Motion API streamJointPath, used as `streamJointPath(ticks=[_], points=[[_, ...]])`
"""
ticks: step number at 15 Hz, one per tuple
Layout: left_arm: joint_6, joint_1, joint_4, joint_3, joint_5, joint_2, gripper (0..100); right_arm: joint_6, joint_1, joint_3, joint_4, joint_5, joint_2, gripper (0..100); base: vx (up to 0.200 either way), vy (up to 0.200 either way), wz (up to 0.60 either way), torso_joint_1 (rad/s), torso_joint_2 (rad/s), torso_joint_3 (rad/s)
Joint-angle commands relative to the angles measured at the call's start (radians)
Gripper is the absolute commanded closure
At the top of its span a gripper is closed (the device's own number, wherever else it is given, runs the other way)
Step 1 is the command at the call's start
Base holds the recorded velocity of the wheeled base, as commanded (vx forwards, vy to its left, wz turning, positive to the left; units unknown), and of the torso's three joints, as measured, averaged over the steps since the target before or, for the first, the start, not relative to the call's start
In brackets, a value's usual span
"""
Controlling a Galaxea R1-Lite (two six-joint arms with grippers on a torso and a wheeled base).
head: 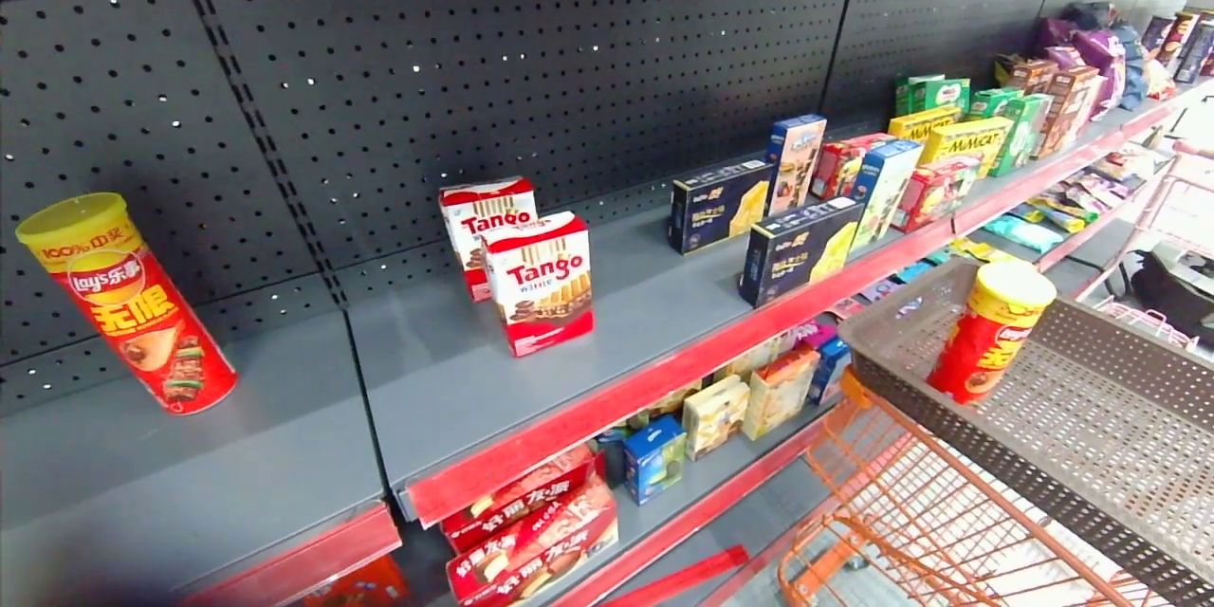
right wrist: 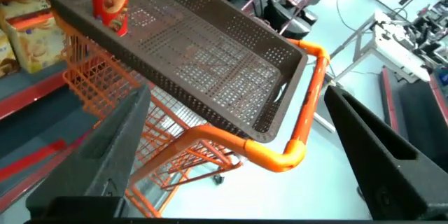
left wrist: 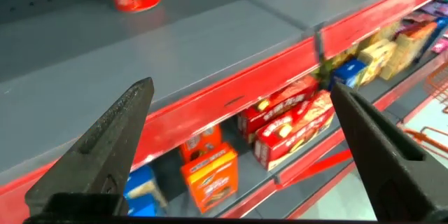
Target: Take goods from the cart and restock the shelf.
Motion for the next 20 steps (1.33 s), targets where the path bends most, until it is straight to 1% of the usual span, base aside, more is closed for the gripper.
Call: streamJointPath(ticks=[1, 6, 8, 11, 12, 13, 14, 15, 17, 18, 19, 20], points=[[0.0, -0.001, 0.0, 0.0, 0.0, 0.0, 0, -0.001, 0.007, 0.003, 0.001, 0.001, 0.0, 0, 0.0, 0.0, 0.0, 0.0, 0.0, 0.0], [-0.002, -0.001, 0.0, 0.0, 0.0, 0.0, 0, -0.001, 0.015, 0.001, 0.0, 0.001, 0.003, 0, 0.0, 0.0, 0.0, 0.0, 0.0, 0.0], [-0.002, -0.001, 0.0, 0.0, 0.002, 0.0, 0, 0.009, 0.05, -0.006, -0.019, -0.004, 0.054, 0, 0.0, 0.0, 0.0, 0.0, 0.0, 0.0], [-0.002, -0.001, 0.0, 0.0, 0.002, 0.0, 0, 0.134, 0.038, -0.003, -0.144, -0.005, 0.22, 0, 0.0, 0.0, 0.0, 0.0, 0.0, 0.0], [-0.002, -0.001, 0.0, 0.0, 0.002, 0.0, 0, 0.179, 0.039, -0.005, -0.213, -0.004, 0.324, 0, 0.0, 0.0, 0.0, 0.0, 0.0, 0.0], [-0.002, -0.001, 0.0, 0.0, 0.002, 0.0, 0, 0.202, 0.044, -0.003, -0.247, 0.001, 0.372, 0, 0.0, 0.0, 0.0, 0.0, 0.0, 0.0], [-0.002, -0.001, 0.0, 0.0, 0.002, 0.0, 0, 0.214, 0.051, 0.001, -0.253, 0.01, 0.388, 0, 0.0, 0.0, 0.0, 0.0, 0.0, 0.0], [-0.002, -0.001, 0.0, 0.0, 0.002, 0.0, 0, 0.223, 0.082, 0.012, -0.25, 0.066, 0.402, 0, 0.0, 0.0, 0.0, 0.0, 0.0, 0.0], [-0.002, -0.001, 0.0, 0.0, 0.002, 0.0, 0, 0.223, 0.14, 0.023, -0.252, 0.115, 0.415, 0, 0.0, 0.0, 0.0, 0.0, 0.0, 0.0], [-0.002, -0.001, 0.0, 0.0, 0.002, 0.0, 0, 0.234, 0.183, 0.017, -0.258, 0.128, 0.448, 0, 0.0, 0.0, 0.0, 0.0, 0.0, 0.0], [-0.002, -0.001, 0.0, 0.0, 0.002, 0.0, 0, 0.275, 0.232, 0.015, -0.273, 0.13, 0.493, 0, 0.0, 0.0, 0.0, 0.0, 0.0, 0.0], [-0.002, -0.001, 0.0, 0.0, 0.002, 0.0, 0, 0.329, 0.3, 0.02, -0.315, 0.122, 0.553, 0, 0.0, 0.0, 0.0, 0.0, 0.0, 0.0]])
